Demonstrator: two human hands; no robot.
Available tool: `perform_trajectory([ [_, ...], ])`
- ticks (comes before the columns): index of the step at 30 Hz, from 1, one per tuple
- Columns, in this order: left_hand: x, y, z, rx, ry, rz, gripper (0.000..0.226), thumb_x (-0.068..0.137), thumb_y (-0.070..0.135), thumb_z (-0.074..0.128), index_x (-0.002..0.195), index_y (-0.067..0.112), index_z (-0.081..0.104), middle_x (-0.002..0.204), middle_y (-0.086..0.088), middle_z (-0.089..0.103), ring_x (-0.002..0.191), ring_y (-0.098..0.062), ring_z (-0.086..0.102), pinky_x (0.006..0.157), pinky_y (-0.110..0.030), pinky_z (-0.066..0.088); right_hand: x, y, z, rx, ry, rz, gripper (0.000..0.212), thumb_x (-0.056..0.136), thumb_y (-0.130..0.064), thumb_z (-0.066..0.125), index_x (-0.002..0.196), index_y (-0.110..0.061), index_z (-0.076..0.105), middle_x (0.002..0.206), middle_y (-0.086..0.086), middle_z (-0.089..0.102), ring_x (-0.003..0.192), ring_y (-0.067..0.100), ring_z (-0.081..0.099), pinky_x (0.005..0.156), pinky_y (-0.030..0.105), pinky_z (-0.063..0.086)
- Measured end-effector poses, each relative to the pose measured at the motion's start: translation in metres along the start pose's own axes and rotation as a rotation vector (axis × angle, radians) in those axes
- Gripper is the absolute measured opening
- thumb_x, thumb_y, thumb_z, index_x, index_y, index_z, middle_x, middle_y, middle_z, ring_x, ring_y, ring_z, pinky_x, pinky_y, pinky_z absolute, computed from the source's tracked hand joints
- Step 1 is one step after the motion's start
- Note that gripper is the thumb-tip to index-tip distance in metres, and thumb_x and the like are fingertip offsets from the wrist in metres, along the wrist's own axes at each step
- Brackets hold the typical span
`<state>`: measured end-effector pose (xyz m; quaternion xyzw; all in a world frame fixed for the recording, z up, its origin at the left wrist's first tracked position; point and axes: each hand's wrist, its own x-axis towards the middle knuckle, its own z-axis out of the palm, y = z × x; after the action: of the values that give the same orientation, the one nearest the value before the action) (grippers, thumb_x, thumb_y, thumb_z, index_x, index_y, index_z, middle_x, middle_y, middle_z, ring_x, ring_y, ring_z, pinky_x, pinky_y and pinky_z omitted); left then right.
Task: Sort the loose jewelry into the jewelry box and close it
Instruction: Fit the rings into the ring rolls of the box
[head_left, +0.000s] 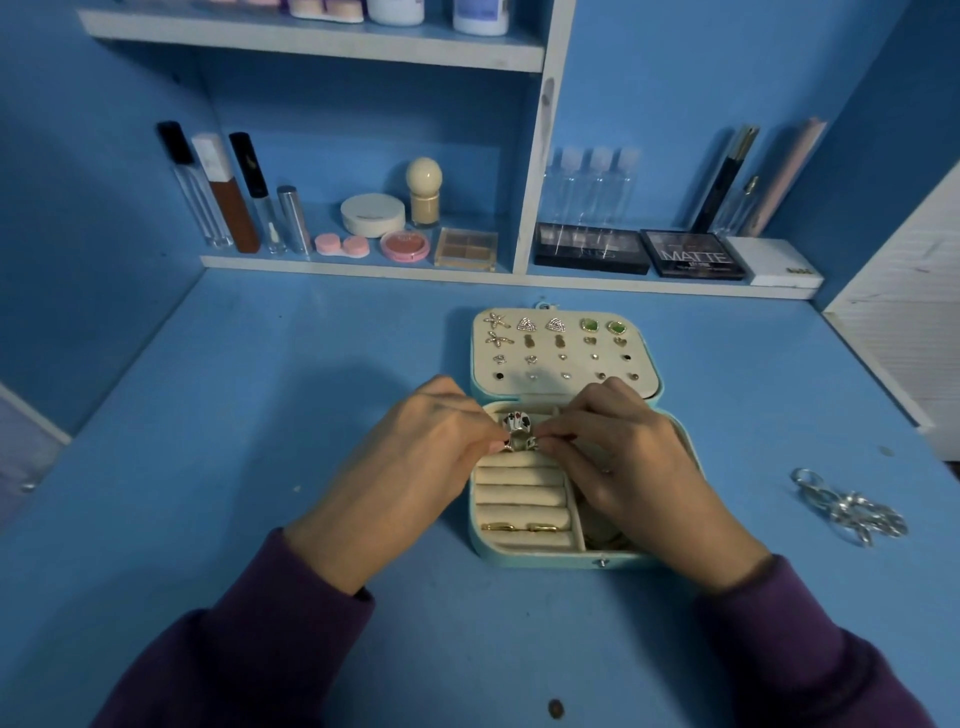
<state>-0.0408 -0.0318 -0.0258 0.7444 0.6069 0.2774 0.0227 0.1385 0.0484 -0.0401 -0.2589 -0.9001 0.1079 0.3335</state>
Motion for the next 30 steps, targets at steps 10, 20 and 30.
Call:
perform_trajectory([
  [10,0.006,0.001,-0.003,-0.034,-0.017,-0.089,0.015,0.083,0.020,0.064,0.076,0.016,0.077,0.067,0.002,0.068,0.072,-0.018,0.057,0.064,-0.025,0.041,0.002,-0.012,-0.006,-0.179,-0.029,-0.120,0.011,0.082,-0.028,0.065,0.084,-0.020,0.073,0.080,-0.002,0.054,0.075,0.017,0.049,0.063,0.021,0.031],
  [20,0.005,0.000,-0.001,-0.044,0.004,-0.109,0.008,0.084,0.012,0.070,0.079,0.015,0.076,0.070,0.001,0.068,0.074,-0.017,0.054,0.059,-0.023,0.036,0.002,-0.009,-0.005,-0.049,-0.134,-0.165,0.013,0.084,-0.025,0.062,0.091,-0.023,0.073,0.080,-0.002,0.046,0.077,0.015,0.044,0.065,0.030,0.041],
  [30,0.000,0.003,0.001,-0.002,0.017,-0.030,0.017,0.077,0.020,0.061,0.071,0.014,0.075,0.063,0.005,0.066,0.066,-0.018,0.057,0.066,-0.025,0.039,0.000,-0.008,-0.004,0.041,-0.039,0.028,0.014,0.077,-0.014,0.061,0.090,-0.017,0.069,0.081,-0.007,0.055,0.080,0.014,0.052,0.067,0.030,0.045],
])
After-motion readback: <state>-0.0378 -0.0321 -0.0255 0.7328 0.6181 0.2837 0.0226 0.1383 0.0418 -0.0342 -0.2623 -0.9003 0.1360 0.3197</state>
